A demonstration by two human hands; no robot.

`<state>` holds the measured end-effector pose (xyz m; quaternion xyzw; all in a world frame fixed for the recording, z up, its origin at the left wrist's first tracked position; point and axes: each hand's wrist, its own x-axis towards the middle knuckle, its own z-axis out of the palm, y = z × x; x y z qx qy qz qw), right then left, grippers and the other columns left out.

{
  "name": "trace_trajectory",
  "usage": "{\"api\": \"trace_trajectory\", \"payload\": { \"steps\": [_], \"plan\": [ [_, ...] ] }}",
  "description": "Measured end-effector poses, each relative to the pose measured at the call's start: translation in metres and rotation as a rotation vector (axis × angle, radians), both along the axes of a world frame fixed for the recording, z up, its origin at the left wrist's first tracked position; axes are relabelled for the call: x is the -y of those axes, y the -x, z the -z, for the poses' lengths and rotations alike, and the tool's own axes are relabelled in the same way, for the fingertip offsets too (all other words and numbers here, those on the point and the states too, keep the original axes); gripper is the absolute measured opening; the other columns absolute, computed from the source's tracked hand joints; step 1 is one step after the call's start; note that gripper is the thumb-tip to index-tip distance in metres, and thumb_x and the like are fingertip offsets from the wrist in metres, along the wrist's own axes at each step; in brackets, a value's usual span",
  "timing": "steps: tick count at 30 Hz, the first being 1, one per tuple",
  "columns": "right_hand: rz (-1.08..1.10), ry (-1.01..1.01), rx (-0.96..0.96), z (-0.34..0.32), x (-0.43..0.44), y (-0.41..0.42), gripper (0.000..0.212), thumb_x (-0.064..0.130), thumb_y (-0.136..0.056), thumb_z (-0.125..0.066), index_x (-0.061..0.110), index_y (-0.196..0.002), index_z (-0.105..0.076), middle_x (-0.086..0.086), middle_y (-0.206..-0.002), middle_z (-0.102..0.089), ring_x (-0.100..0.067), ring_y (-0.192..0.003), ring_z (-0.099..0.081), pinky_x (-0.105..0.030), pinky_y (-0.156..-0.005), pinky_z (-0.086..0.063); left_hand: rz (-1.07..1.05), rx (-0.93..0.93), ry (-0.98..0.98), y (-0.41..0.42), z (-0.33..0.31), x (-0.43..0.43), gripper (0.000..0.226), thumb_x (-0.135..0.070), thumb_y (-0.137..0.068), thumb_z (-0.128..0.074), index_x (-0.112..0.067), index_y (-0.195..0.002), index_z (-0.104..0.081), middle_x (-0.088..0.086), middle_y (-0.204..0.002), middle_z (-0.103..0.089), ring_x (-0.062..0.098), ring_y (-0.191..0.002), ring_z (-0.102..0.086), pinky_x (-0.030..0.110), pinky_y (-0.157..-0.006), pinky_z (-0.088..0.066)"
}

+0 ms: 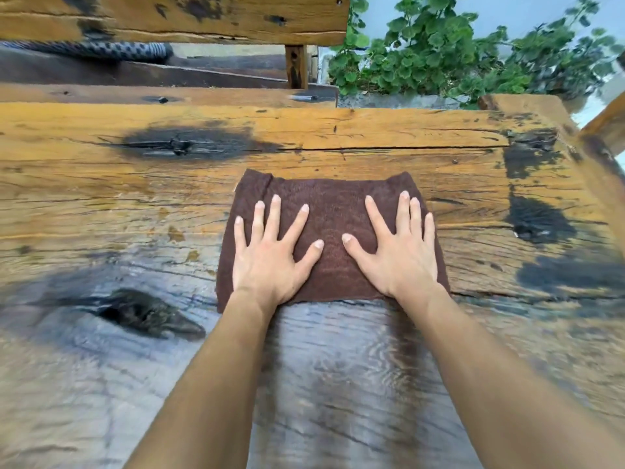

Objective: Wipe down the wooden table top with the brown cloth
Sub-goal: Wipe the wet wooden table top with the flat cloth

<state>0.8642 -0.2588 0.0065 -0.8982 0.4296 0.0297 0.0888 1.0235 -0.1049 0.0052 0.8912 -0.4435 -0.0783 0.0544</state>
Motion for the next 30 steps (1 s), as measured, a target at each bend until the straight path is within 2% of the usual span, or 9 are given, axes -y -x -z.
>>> {"api": "trace_trajectory", "payload": {
  "steps": [5, 21, 25, 30],
  "plan": [
    [0.018, -0.007, -0.017, 0.000, -0.065, 0.044, 0.087, 0.090, -0.087, -0.009, 0.049, -0.163, 0.005, -0.017, -0.173, 0.017, -0.030, -0.160, 0.018, -0.052, -0.128, 0.010, 0.028, -0.005, -0.006, 0.043, 0.003, -0.067, 0.071, -0.079, -0.098, -0.012, -0.054, -0.160, 0.009, -0.001, -0.174, 0.017, 0.025, -0.159, 0.019, 0.055, -0.126, 0.012],
    [0.038, -0.058, -0.028, -0.009, -0.263, 0.160, 0.085, 0.086, -0.091, -0.009, 0.046, -0.163, 0.009, -0.015, -0.172, 0.023, -0.028, -0.158, 0.026, -0.052, -0.128, 0.011, 0.076, -0.041, -0.045, 0.154, -0.003, -0.255, 0.070, -0.075, -0.100, -0.012, -0.049, -0.162, 0.005, 0.002, -0.174, 0.014, 0.027, -0.160, 0.018, 0.057, -0.127, 0.008],
    [0.027, -0.058, -0.030, -0.012, -0.299, 0.181, 0.084, 0.086, -0.091, -0.010, 0.046, -0.162, 0.011, -0.015, -0.172, 0.022, -0.028, -0.158, 0.026, -0.052, -0.128, 0.010, 0.053, -0.031, -0.024, 0.178, -0.002, -0.291, 0.070, -0.075, -0.101, -0.014, -0.046, -0.164, -0.005, 0.004, -0.175, 0.002, 0.029, -0.161, 0.007, 0.059, -0.127, -0.002],
    [0.020, -0.050, 0.003, -0.013, -0.339, 0.206, 0.085, 0.085, -0.092, -0.013, 0.043, -0.164, 0.005, -0.017, -0.173, 0.015, -0.030, -0.160, 0.019, -0.052, -0.129, 0.008, 0.035, -0.003, -0.010, 0.206, -0.001, -0.330, 0.070, -0.073, -0.102, -0.021, -0.044, -0.165, -0.012, 0.006, -0.175, -0.008, 0.030, -0.161, -0.004, 0.060, -0.126, -0.009]
  ]
}}
